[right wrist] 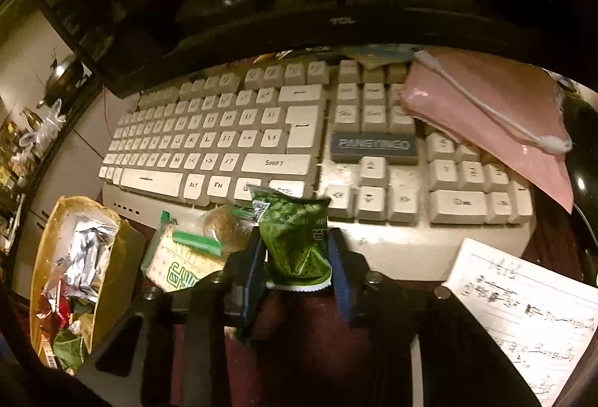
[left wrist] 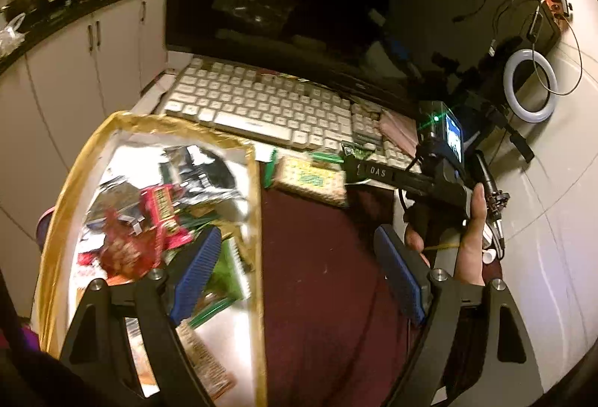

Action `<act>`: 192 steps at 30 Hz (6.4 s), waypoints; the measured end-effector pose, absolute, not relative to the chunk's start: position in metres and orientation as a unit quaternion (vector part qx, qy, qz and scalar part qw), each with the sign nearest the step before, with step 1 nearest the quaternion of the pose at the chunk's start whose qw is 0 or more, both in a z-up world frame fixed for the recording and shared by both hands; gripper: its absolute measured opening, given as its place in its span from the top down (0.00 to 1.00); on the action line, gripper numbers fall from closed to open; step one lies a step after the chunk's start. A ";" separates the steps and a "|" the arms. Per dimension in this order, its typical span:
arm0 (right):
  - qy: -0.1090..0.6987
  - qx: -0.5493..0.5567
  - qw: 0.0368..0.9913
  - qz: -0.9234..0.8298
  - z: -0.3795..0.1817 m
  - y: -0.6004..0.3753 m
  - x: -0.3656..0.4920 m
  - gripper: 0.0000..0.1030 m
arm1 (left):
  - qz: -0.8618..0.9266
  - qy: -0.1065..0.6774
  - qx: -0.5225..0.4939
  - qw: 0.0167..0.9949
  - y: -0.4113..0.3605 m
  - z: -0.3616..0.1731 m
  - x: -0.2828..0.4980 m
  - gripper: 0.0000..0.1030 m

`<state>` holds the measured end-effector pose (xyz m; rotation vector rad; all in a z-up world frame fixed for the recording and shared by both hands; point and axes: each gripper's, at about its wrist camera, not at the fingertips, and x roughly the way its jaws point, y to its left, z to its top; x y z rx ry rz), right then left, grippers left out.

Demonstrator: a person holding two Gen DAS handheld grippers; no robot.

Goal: Organize snacks
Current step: 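Grasp the green packet with right gripper while left grasps small clear packet, then carry both packets over the tray and open both grippers, then grasp the WEIDAN cracker pack with right gripper while left grasps cracker stick pack, then carry both cracker packs over the tray and open both grippers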

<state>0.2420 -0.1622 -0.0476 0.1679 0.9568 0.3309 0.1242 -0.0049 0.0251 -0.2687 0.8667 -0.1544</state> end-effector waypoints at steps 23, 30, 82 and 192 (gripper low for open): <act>0.405 0.231 0.867 0.175 -0.045 -0.269 0.193 0.75 | -0.080 0.580 -0.057 0.809 -0.088 -0.040 0.322 0.35; 0.402 0.219 0.871 0.177 -0.043 -0.263 0.192 0.75 | -0.059 0.599 -0.052 0.797 -0.084 -0.057 0.329 0.64; 0.422 0.072 0.812 0.396 -0.014 -0.013 0.174 0.71 | 0.085 0.469 -0.182 0.860 0.139 -0.021 0.146 0.45; 0.405 0.091 0.822 0.389 -0.044 -0.138 0.044 0.56 | -0.106 0.463 -0.244 0.845 -0.006 -0.019 0.084 0.73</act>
